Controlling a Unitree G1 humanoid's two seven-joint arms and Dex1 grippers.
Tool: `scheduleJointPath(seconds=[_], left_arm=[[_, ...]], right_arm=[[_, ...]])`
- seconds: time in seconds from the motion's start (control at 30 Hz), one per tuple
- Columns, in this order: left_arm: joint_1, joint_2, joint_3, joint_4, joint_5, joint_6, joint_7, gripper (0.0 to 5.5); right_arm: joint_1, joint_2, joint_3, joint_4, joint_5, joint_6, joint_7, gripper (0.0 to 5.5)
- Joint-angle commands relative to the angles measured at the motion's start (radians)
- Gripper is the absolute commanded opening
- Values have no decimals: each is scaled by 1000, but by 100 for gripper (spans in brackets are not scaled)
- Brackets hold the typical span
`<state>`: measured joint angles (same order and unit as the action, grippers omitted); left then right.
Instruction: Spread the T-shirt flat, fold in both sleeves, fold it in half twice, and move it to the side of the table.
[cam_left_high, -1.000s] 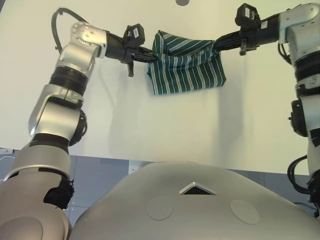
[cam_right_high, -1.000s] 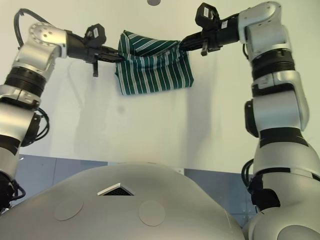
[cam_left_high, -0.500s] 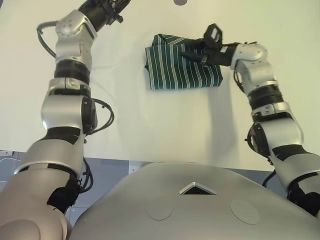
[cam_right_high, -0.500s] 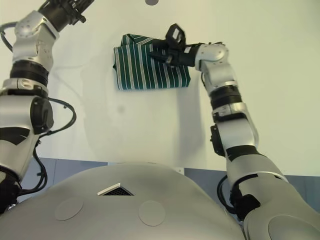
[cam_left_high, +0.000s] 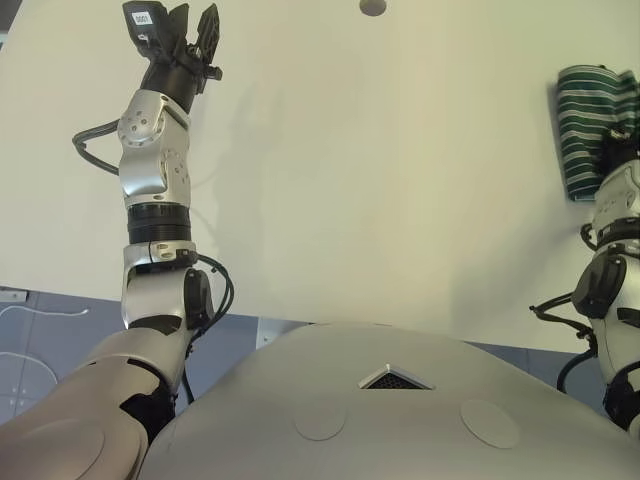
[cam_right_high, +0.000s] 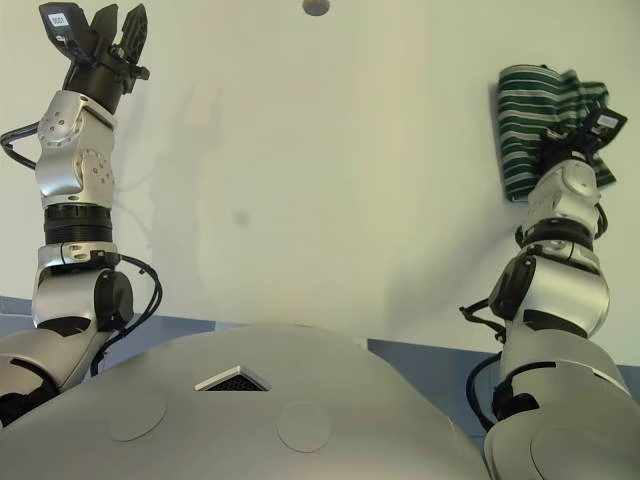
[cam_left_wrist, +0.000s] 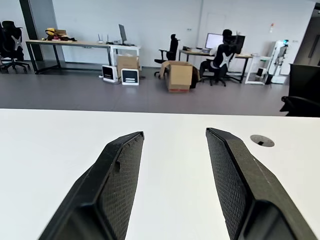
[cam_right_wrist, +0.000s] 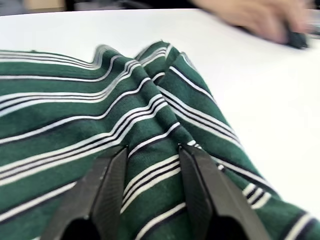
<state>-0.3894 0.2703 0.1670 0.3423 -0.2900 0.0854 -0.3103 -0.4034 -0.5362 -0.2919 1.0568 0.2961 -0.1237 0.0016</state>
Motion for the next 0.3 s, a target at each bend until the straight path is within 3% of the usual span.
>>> scheduleJointPath(seconds=[0.03,0.3], left_arm=[[-17,-16,-23,-26,37,25,31,228],[-14,-28,-47,19,102,-4,56,228]], right_arm=[[24,203,191,-373,-124,-178,76,184],[-5,243,180,-335,-149,-158,132,184]])
